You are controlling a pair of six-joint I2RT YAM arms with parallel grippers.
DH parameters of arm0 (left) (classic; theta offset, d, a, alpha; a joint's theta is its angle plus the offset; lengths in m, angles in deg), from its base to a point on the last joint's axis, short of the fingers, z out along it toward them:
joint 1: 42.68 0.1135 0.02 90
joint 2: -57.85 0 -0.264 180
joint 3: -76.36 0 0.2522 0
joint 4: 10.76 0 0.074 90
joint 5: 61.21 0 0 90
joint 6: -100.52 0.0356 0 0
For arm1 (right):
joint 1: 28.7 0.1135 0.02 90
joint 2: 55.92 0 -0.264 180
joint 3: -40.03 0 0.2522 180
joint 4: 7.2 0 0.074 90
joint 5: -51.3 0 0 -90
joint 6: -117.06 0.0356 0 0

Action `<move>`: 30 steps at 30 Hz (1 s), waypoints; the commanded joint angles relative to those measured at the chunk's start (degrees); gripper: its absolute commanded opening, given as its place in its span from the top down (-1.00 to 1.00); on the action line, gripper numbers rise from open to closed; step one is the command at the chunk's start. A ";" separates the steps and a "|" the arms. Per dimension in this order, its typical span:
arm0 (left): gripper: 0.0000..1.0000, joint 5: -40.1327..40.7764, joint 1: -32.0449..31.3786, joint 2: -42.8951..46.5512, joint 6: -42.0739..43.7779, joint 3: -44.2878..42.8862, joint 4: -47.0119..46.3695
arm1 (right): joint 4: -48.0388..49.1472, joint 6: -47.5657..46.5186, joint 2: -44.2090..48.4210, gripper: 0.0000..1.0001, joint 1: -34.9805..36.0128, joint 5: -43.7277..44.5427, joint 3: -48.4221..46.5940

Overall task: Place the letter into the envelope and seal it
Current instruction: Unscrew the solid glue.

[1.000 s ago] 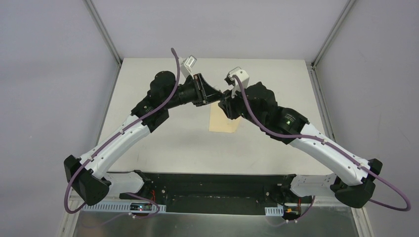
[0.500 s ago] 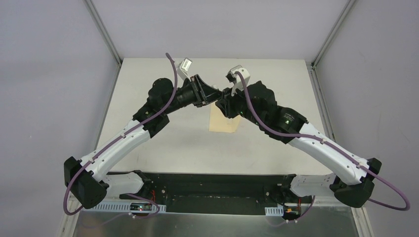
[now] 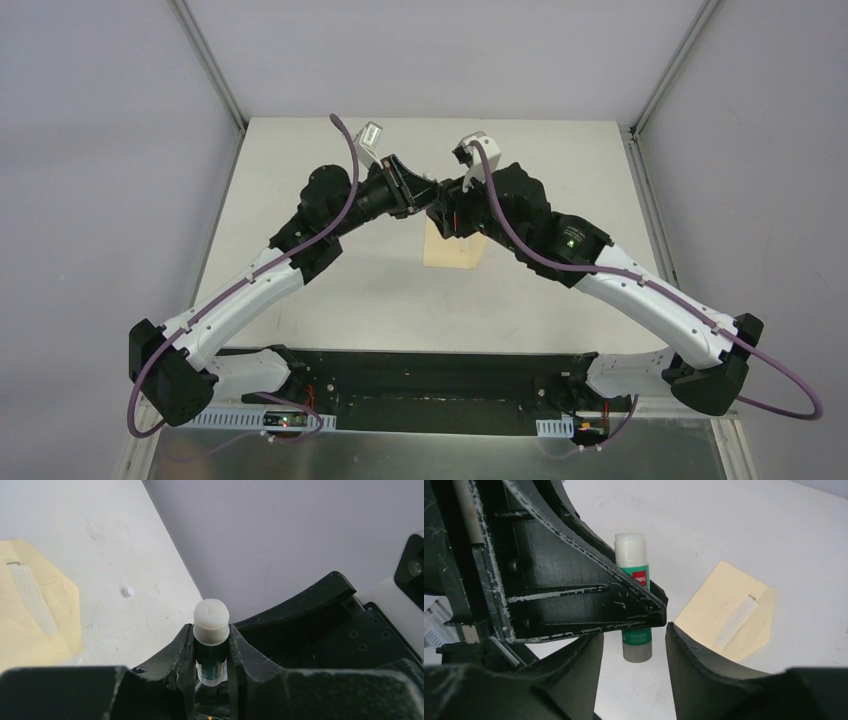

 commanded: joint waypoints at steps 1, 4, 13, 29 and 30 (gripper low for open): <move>1.00 3.09 -0.52 1.56 2.35 -4.79 6.09 | 2.80 0.03 2.48 -0.13 0.10 2.14 -2.60; 1.00 3.42 -0.52 1.06 2.29 -7.20 10.77 | 2.39 -0.47 3.78 -0.22 0.04 2.92 -2.22; 1.00 -0.73 -0.51 -1.97 1.25 -12.14 15.13 | -1.53 -1.59 2.55 0.01 0.11 0.61 -3.36; 1.00 -1.81 -0.52 -2.58 0.90 -12.99 14.32 | -0.77 -1.29 1.57 0.10 0.19 -0.05 -2.69; 1.00 -1.83 -0.46 -2.54 0.90 -13.03 14.16 | -0.59 -1.22 1.61 0.10 0.15 -0.18 -2.58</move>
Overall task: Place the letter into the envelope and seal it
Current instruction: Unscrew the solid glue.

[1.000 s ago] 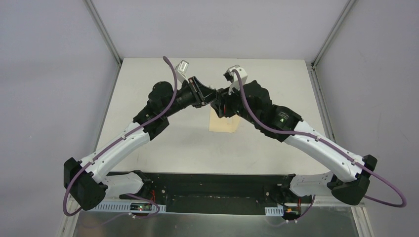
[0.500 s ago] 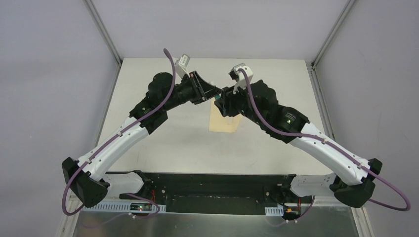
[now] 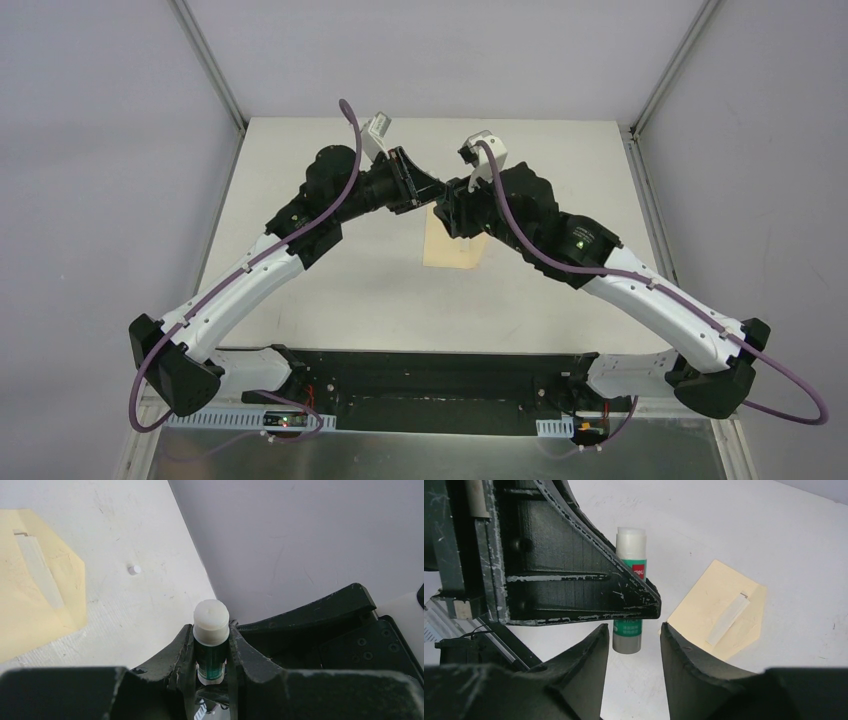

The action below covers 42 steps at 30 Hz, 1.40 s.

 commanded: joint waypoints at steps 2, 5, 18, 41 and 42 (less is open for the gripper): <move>1.00 -0.60 -0.50 0.76 0.05 -2.35 -2.60 | 1.82 -0.06 0.29 0.10 0.12 -0.90 -1.53; 1.00 -0.57 -0.52 0.85 -0.10 -2.16 -2.97 | 1.70 -0.06 0.22 0.17 0.10 -1.21 -1.51; 1.00 -0.99 -0.44 1.18 -0.60 -1.73 -4.86 | 1.43 0.29 -0.24 0.26 0.08 -1.71 -1.69; 1.00 -15.65 -0.48 10.69 5.20 15.81 -46.94 | 27.06 17.41 7.20 0.79 -11.77 -50.93 8.15; 1.00 -16.16 -0.52 10.69 4.99 16.30 -48.16 | 28.38 18.41 7.24 0.79 -12.06 -52.08 8.32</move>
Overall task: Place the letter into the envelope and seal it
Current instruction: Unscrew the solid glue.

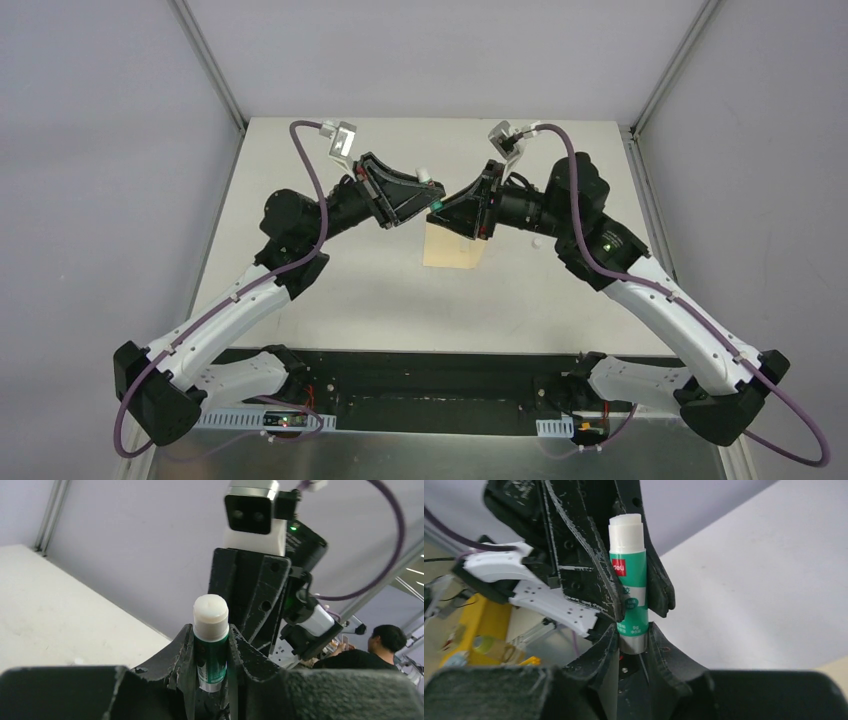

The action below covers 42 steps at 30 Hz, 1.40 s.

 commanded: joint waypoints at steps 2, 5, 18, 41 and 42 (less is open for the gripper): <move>1.00 -5.59 -0.63 0.99 1.53 1.86 -12.53 | 12.90 9.87 0.21 0.79 -1.55 -13.72 1.22; 1.00 -5.13 -0.63 1.26 1.55 2.20 -13.10 | 12.96 11.03 0.54 0.79 -1.98 -14.15 1.14; 1.00 15.13 -0.63 2.17 4.10 -7.92 20.64 | -4.89 -2.42 5.50 -0.32 1.30 16.33 -1.45; 1.00 17.68 -0.63 -6.08 1.99 -17.32 31.48 | -7.48 -18.38 -8.22 -0.04 16.53 52.36 -9.80; 1.00 17.58 -0.63 -6.00 1.97 -17.24 31.30 | -6.98 -18.33 -8.14 -0.01 16.56 52.81 -9.50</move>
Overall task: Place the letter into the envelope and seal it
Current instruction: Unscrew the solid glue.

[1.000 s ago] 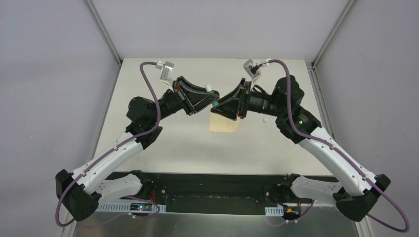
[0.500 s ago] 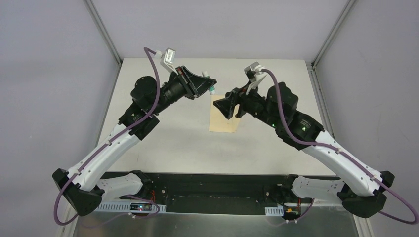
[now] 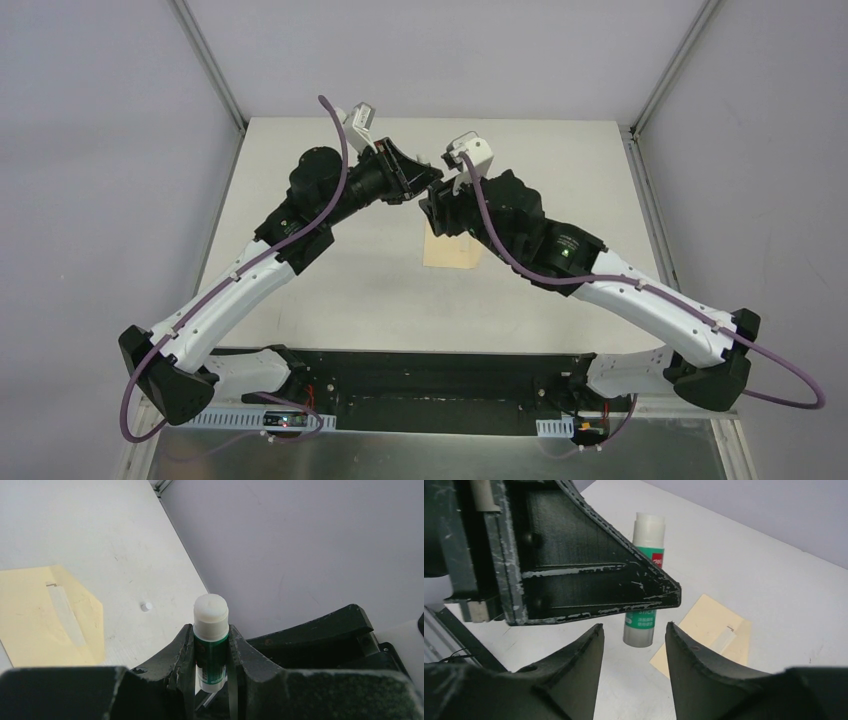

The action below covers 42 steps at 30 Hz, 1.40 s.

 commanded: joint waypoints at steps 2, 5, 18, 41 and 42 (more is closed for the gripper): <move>1.00 0.01 -0.50 1.01 -0.66 -2.23 -2.69 | 2.15 -1.73 0.51 0.11 0.21 5.78 -2.10; 1.00 -0.70 -0.50 1.59 -0.93 -1.29 -4.28 | 2.26 -1.64 0.93 0.36 0.18 5.05 -1.89; 1.00 -13.01 -0.54 7.60 -0.16 11.04 -36.17 | 9.51 12.95 6.74 0.71 -13.70 -46.58 1.82; 1.00 -4.71 -1.28 10.12 0.27 9.51 -26.76 | 5.53 15.83 12.63 -0.36 -13.91 -38.27 3.34; 1.00 -2.87 -1.29 9.83 -0.08 8.35 -23.34 | 4.41 14.27 12.90 -0.39 -12.74 -34.26 3.26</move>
